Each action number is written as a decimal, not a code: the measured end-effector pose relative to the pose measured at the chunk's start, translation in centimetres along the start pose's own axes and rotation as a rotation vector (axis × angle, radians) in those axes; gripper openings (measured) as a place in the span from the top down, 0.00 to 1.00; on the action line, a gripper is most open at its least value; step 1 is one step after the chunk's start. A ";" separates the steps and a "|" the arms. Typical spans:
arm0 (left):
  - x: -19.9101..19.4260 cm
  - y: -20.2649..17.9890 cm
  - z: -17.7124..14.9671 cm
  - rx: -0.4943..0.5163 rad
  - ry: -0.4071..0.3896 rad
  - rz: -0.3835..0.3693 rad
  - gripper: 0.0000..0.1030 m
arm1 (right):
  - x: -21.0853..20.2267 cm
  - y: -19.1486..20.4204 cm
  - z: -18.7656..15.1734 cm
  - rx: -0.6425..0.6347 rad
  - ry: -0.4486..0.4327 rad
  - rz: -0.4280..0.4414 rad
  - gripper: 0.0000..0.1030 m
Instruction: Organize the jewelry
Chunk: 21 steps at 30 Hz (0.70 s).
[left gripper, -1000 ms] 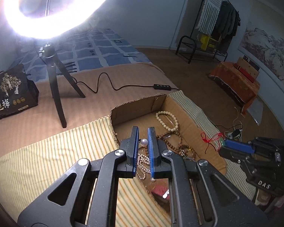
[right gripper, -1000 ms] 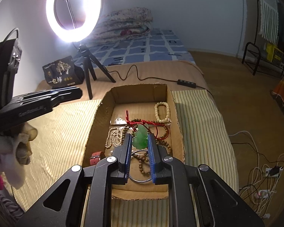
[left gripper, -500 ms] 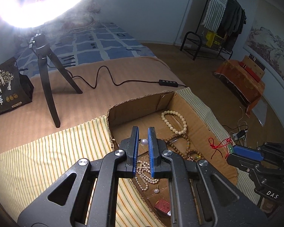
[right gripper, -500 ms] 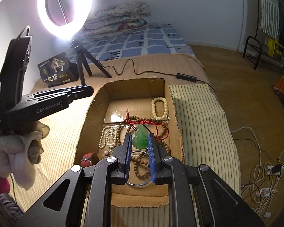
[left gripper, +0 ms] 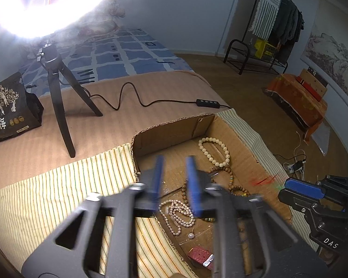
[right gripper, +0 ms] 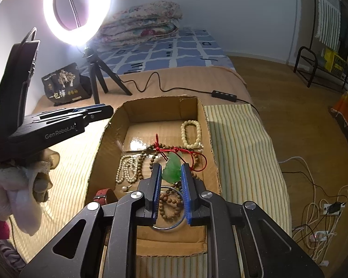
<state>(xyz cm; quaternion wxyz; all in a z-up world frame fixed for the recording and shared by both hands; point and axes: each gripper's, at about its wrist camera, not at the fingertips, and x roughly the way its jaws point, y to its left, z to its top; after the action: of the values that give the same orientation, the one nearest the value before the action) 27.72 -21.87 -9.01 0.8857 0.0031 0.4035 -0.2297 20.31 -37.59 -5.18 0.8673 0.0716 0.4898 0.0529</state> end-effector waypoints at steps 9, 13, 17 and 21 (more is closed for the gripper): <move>-1.5 -0.5 0.2 0.013 -0.027 0.011 0.60 | -0.7 0.2 0.0 -0.010 -0.024 -0.046 0.62; -2.5 -0.8 0.3 0.025 -0.037 0.016 0.60 | -1.5 0.4 -0.1 -0.012 -0.043 -0.064 0.49; -3.7 -1.0 0.3 0.031 -0.052 0.021 0.60 | -2.4 0.7 -0.1 -0.022 -0.062 -0.074 0.48; -5.4 -1.3 0.2 0.038 -0.072 0.028 0.60 | -3.3 1.0 -0.3 -0.034 -0.076 -0.083 0.48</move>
<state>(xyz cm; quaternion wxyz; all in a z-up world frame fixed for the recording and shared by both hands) 24.31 -20.87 -4.76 0.9026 0.0174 0.3666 -0.2247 18.37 -37.09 -2.38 0.8878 0.0387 0.4580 0.0225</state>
